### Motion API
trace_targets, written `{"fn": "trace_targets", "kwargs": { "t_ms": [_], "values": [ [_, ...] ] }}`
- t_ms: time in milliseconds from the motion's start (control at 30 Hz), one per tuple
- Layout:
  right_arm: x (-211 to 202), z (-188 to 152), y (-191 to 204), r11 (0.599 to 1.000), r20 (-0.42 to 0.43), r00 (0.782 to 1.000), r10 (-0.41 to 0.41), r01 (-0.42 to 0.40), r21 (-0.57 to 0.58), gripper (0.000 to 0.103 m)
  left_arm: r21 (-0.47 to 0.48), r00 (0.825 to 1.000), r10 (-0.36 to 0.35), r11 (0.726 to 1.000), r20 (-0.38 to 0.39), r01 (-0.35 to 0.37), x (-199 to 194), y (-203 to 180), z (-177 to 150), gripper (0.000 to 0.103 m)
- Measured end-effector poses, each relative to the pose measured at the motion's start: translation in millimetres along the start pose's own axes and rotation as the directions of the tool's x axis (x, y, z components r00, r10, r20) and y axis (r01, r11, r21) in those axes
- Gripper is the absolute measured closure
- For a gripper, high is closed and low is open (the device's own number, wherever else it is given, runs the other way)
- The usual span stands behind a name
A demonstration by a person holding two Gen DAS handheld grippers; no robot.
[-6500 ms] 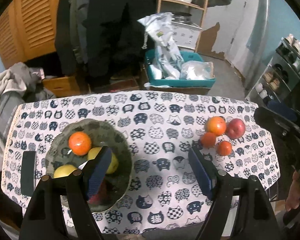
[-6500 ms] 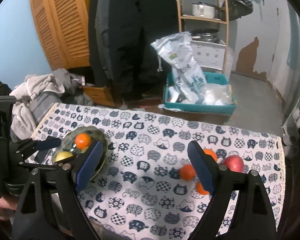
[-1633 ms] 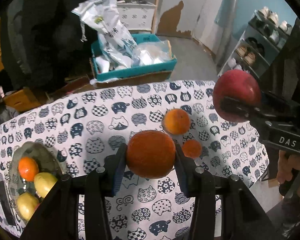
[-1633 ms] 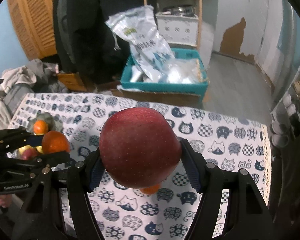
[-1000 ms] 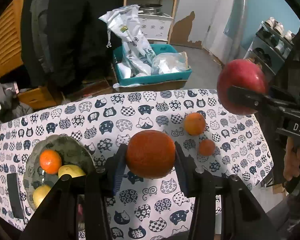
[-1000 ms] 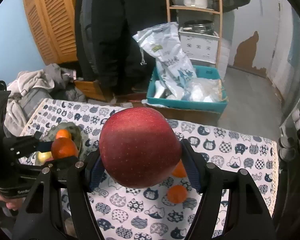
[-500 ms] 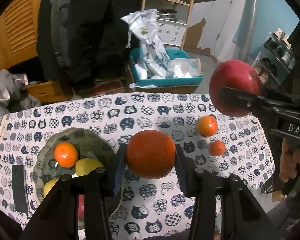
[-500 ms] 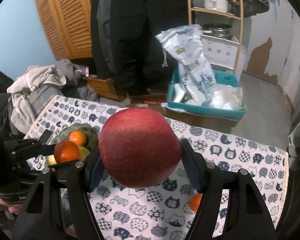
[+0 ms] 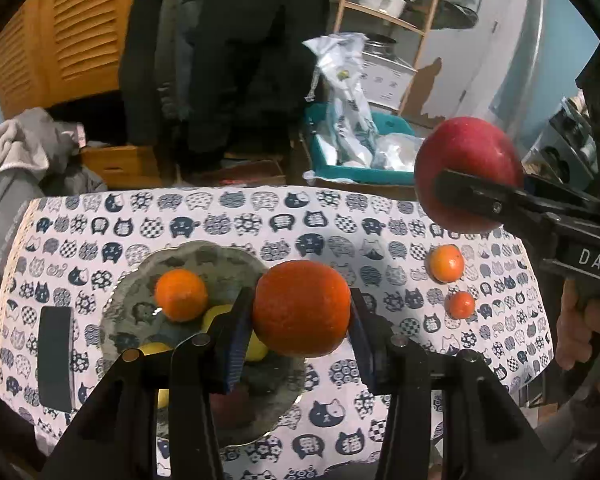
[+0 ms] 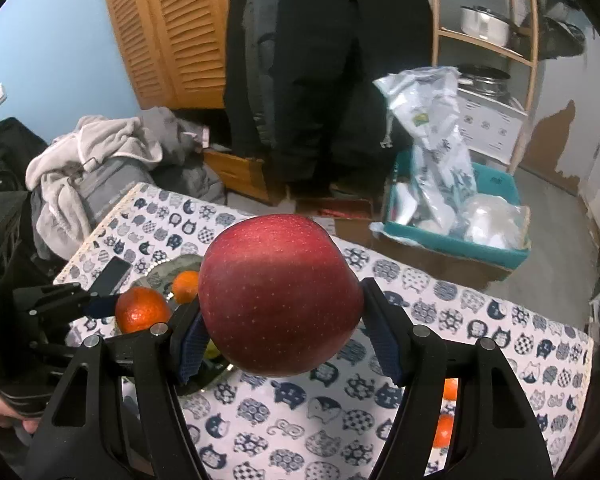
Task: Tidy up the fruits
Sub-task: 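Lift the apple and orange in both grippers and carry them toward the glass bowl, then lower the orange with the left gripper while the right gripper lowers the red apple into the bowl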
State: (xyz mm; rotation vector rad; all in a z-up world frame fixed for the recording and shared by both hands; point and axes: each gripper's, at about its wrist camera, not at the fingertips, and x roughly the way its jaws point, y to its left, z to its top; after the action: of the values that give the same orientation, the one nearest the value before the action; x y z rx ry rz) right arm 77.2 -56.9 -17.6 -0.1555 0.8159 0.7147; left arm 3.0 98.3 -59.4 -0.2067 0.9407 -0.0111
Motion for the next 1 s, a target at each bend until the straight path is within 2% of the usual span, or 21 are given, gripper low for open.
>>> {"fn": "trace_targets", "kwargs": {
  "t_ms": [533, 700, 1000],
  "values": [
    [38.7, 21.5, 51.5, 0.997, -0.037, 0.997, 0.069, -0.07, -0.035, 0.033, -0.096, 0.999, 0.047, 0.994, 0.001, -0.047, -4.3, 64.0, -5.0, 0.057],
    [57.2, 22.7, 60.6, 0.996, -0.066, 0.994, 0.085, -0.087, -0.03, 0.033, -0.098, 0.996, 0.089, 0.991, 0.002, -0.089, -2.3, 76.9, -5.8, 0.057],
    [103.0, 17.8, 76.1, 0.994, -0.13, 0.987, 0.094, -0.101, -0.047, 0.033, -0.143, 0.991, 0.126, 0.981, -0.045, -0.131, 15.8, 101.6, -14.8, 0.057]
  ]
}}
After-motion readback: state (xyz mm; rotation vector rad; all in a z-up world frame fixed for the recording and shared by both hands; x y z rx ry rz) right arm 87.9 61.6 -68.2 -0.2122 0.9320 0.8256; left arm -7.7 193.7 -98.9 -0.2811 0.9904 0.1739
